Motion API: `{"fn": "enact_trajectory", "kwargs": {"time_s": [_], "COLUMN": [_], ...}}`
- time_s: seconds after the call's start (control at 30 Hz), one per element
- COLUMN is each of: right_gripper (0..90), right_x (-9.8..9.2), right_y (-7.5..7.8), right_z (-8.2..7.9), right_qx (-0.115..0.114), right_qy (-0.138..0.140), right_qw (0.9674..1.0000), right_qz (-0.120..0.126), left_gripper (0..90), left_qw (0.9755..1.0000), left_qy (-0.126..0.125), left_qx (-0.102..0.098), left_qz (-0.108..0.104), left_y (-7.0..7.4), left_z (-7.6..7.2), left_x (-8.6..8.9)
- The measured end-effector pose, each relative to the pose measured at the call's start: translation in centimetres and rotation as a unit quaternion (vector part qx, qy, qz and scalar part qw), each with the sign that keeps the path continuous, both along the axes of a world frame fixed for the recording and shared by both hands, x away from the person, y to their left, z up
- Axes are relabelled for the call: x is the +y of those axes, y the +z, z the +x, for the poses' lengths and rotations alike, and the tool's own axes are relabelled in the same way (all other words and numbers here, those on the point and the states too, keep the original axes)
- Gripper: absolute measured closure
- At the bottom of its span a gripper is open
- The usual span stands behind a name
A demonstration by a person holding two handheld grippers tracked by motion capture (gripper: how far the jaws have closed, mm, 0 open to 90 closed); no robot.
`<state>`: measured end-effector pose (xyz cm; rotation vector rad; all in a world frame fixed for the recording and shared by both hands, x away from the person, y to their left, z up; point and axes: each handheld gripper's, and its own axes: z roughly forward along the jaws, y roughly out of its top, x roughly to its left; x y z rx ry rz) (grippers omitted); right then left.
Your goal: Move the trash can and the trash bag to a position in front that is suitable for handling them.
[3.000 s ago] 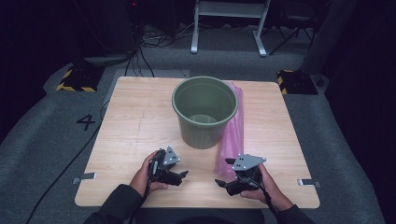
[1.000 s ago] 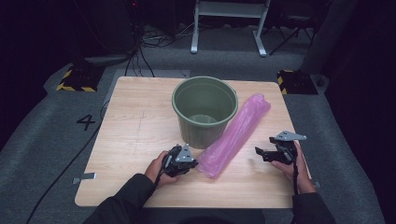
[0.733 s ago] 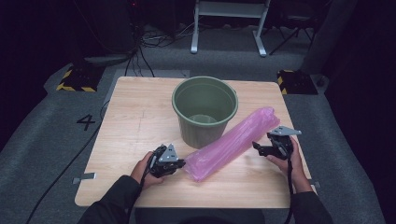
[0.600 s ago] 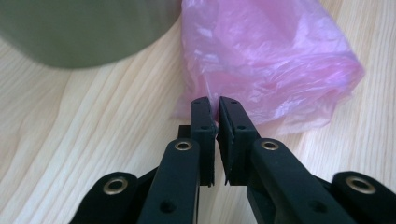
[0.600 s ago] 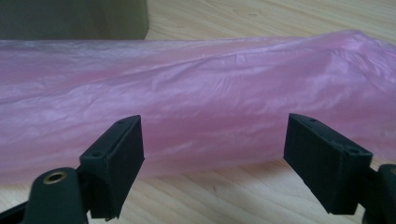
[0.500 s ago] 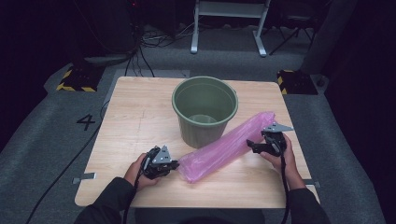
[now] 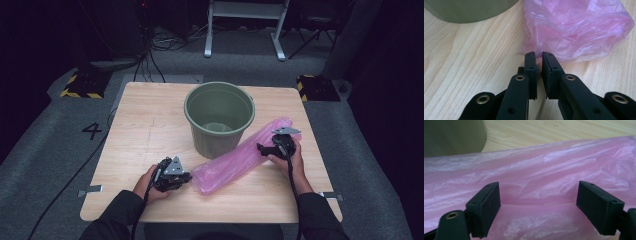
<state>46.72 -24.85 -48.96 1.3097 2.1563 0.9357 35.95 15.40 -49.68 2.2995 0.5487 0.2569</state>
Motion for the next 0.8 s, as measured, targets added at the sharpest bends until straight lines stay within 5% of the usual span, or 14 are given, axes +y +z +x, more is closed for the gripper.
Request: {"fn": "enact_trajectory", "kwargs": {"time_s": [0.13,0.33,0.43,0.5,0.53,0.8], "right_gripper": [18.7,21.9,21.9,22.3,29.0,55.5], "right_x": [0.1,-0.3,-0.3,-0.3,-0.4,-0.6], "right_y": [-1.0,-1.2,-1.2,-1.3,-1.3,-1.2], "right_z": [0.6,0.7,0.7,0.6,0.5,0.1], "right_qx": [0.009,0.012,0.009,0.006,0.004,-0.005], "right_qy": [-0.007,0.003,0.004,0.003,0.006,0.021], "right_qw": [0.9999,0.9999,0.9999,0.9999,0.9999,0.9996], "right_qz": [-0.011,0.006,0.007,0.009,0.012,0.018], "left_gripper": [81.8,72.5,52.7,44.5,25.9,20.9], "left_qw": [1.0,0.9998,0.9994,0.9988,0.9984,0.9932], "left_qy": [0.0,0.015,0.031,0.048,0.057,0.109], "left_qx": [-0.002,-0.001,-0.009,0.003,0.007,-0.028], "left_qz": [-0.003,-0.015,-0.007,-0.006,0.0,-0.028], "left_y": [-0.1,-0.3,-0.2,-0.2,-0.2,1.2], "left_z": [0.2,0.5,0.6,0.8,0.7,-0.4], "left_x": [-0.2,-0.2,-0.2,0.1,0.3,3.1]}}
